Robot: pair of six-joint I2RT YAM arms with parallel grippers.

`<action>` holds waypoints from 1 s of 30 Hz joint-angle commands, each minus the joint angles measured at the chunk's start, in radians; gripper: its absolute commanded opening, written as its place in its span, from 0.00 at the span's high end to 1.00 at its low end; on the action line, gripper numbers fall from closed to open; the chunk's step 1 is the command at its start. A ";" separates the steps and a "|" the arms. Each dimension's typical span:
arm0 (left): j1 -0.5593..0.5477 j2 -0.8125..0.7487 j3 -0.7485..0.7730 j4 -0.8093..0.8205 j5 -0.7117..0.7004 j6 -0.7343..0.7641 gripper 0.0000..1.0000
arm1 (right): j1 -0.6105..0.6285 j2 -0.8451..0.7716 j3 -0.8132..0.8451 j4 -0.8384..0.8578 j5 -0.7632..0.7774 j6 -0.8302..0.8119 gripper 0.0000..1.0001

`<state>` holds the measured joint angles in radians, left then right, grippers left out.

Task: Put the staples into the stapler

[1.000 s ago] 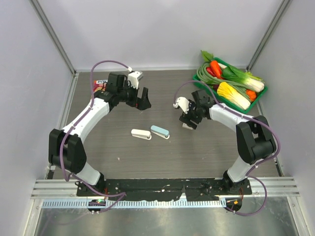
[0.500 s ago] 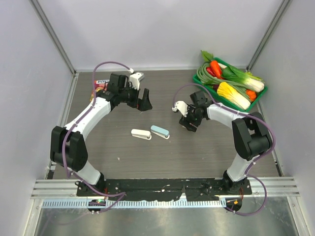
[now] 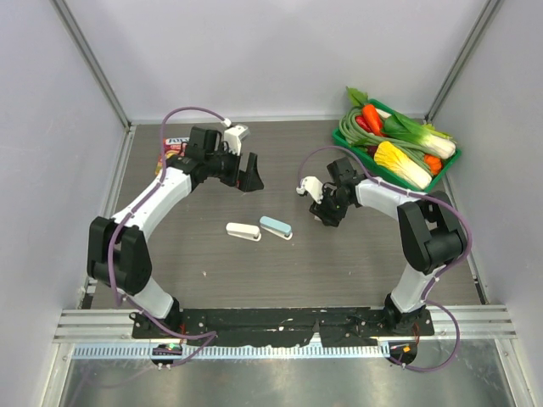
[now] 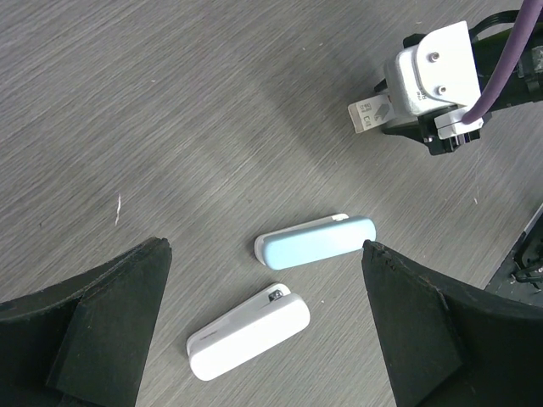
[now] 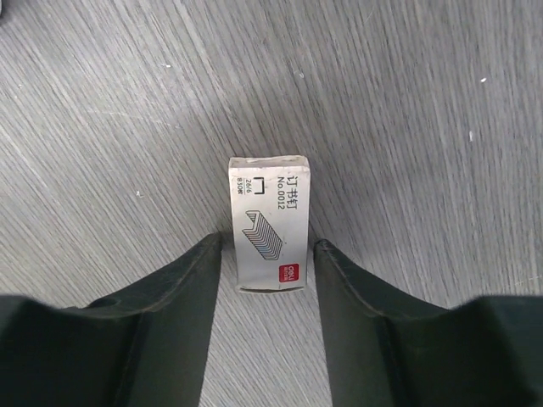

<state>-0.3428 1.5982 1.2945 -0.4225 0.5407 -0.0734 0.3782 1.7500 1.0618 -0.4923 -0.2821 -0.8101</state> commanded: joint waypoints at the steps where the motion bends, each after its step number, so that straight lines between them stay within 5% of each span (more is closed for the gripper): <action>1: 0.002 0.009 0.009 0.031 0.041 -0.014 0.00 | 0.005 0.006 0.026 -0.003 -0.026 -0.009 0.51; 15: 0.002 0.034 0.012 0.030 0.077 -0.031 0.00 | -0.009 -0.078 0.009 0.014 -0.055 0.025 0.61; 30: -0.045 0.155 0.109 0.050 0.149 -0.147 0.00 | -0.019 -0.512 -0.057 0.011 -0.167 0.111 0.61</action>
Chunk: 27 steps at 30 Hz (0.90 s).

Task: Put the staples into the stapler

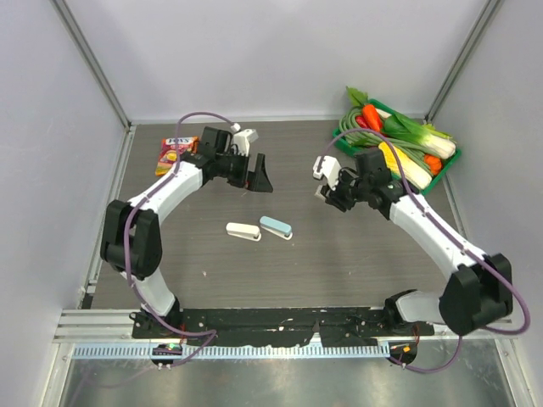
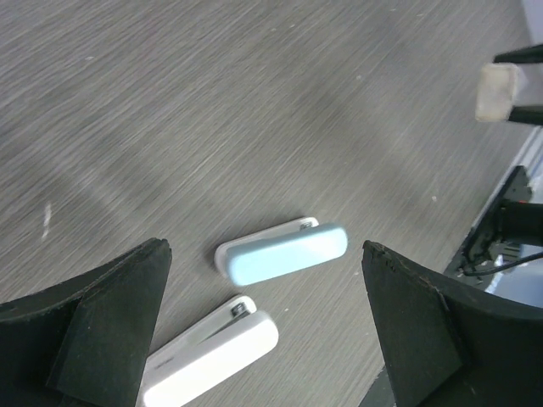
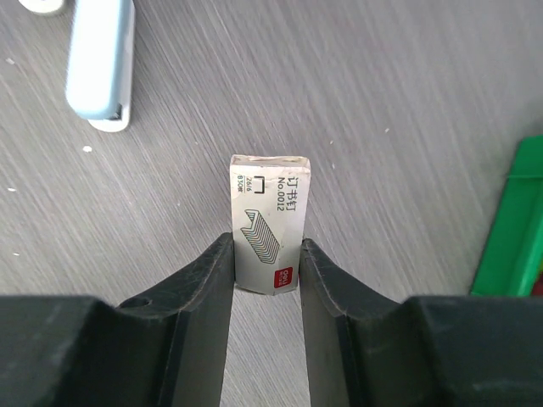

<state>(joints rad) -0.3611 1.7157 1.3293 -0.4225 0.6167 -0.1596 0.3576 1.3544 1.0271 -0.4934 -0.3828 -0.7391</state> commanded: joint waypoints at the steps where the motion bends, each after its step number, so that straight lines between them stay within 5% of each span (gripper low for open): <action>1: -0.038 0.051 0.083 0.060 0.104 -0.101 0.00 | 0.006 -0.133 -0.028 0.012 -0.068 0.044 0.61; 15: -0.209 0.347 0.323 0.297 0.316 -0.472 0.00 | 0.012 -0.301 -0.193 0.062 0.001 0.072 0.61; 27: -0.234 0.429 0.281 0.418 0.385 -0.592 0.07 | 0.011 -0.356 -0.279 0.134 0.071 0.073 0.61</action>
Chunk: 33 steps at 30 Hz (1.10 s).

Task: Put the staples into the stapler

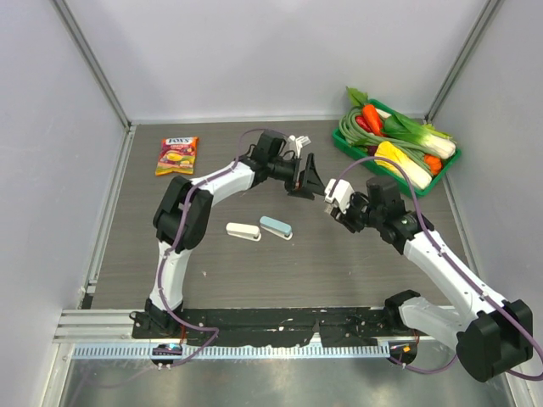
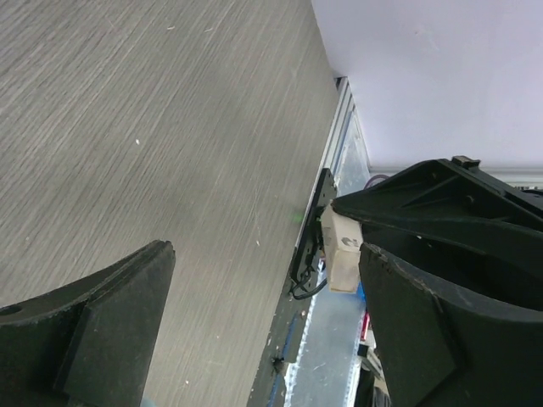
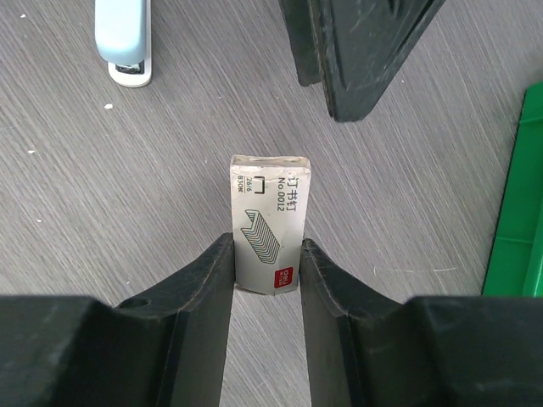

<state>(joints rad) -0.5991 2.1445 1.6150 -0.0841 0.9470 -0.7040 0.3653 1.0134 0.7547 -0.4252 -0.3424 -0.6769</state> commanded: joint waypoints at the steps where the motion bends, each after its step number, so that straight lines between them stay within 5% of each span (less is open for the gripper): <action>1: 0.004 0.002 -0.006 0.081 0.061 -0.051 0.07 | 0.003 -0.012 -0.006 0.068 0.034 0.011 0.61; 20: -0.037 0.061 -0.026 0.129 0.104 -0.063 0.25 | -0.006 0.019 -0.009 0.075 0.048 0.013 0.61; 33: -0.039 0.057 -0.047 0.167 0.119 -0.075 0.25 | -0.011 0.028 -0.020 0.074 0.052 0.002 0.61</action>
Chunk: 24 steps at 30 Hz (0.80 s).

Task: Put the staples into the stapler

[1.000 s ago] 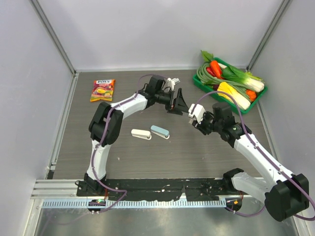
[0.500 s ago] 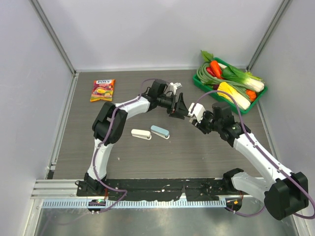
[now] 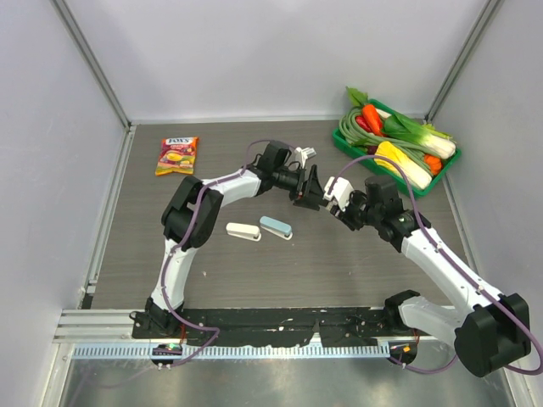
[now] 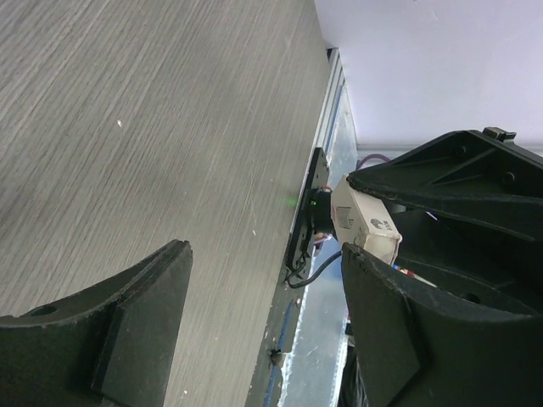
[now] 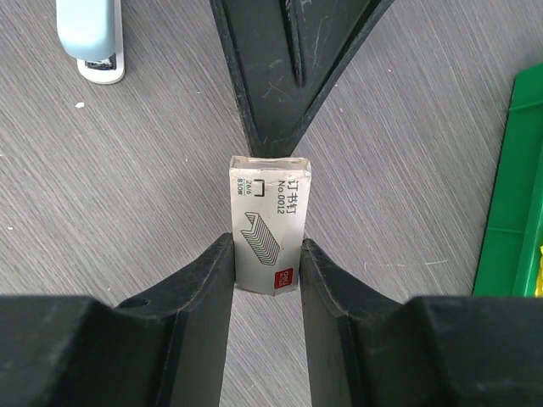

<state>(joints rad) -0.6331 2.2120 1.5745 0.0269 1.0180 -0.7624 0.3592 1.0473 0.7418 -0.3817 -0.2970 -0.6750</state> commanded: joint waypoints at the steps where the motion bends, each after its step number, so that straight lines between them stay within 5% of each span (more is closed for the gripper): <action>1: -0.004 -0.011 -0.007 0.057 0.047 -0.017 0.25 | -0.006 -0.010 -0.009 0.030 0.007 -0.003 0.61; 24: -0.011 0.014 -0.010 0.067 0.053 -0.022 0.27 | -0.029 0.008 -0.010 0.015 -0.027 -0.014 0.60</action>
<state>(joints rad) -0.6346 2.2124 1.5631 0.0635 1.0409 -0.7822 0.3325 1.0481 0.7235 -0.3889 -0.3042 -0.6792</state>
